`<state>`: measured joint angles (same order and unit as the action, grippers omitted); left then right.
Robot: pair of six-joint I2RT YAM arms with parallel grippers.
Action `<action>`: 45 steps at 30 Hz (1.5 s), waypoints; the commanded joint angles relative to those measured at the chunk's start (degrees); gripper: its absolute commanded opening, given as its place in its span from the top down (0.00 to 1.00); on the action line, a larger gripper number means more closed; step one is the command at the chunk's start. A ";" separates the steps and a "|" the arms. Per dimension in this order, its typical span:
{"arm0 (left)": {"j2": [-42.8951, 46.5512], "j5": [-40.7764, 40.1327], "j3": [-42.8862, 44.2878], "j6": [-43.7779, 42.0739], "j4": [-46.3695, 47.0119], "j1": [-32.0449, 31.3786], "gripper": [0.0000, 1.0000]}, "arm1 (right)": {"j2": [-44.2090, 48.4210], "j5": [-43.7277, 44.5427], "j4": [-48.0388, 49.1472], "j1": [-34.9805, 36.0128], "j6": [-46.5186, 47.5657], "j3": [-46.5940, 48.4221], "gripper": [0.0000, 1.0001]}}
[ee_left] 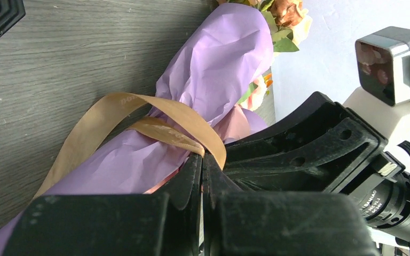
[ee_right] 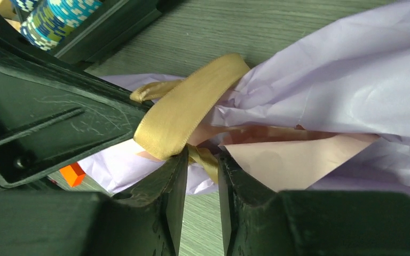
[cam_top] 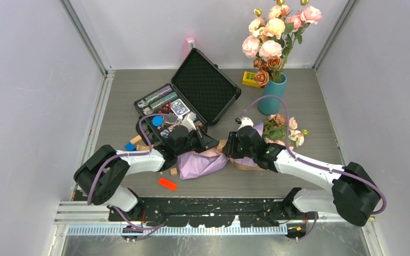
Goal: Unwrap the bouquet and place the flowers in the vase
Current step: Untie the ribbon from the wrapping paper.
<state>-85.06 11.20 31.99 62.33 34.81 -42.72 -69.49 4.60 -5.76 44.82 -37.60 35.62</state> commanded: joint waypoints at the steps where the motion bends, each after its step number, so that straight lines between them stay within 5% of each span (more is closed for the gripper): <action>1: 0.72 1.28 0.18 -1.19 1.13 0.27 1.00 | -0.39 -1.72 4.87 -0.63 0.48 2.90 0.66; 21: 0.42 1.45 0.58 -0.95 1.36 0.88 1.00 | -4.02 -11.14 10.45 -0.92 0.43 1.91 0.61; 31: 0.68 1.27 0.44 -0.54 1.17 2.05 1.00 | -4.17 -20.57 15.33 -0.88 -0.10 -0.13 0.85; 45: -0.03 2.17 0.42 -0.03 1.92 3.48 1.00 | -3.66 -35.54 17.72 -0.68 -0.22 -1.30 0.86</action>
<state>-85.12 13.10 31.99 62.54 34.04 -40.05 -73.91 -24.23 9.50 43.68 -37.65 34.41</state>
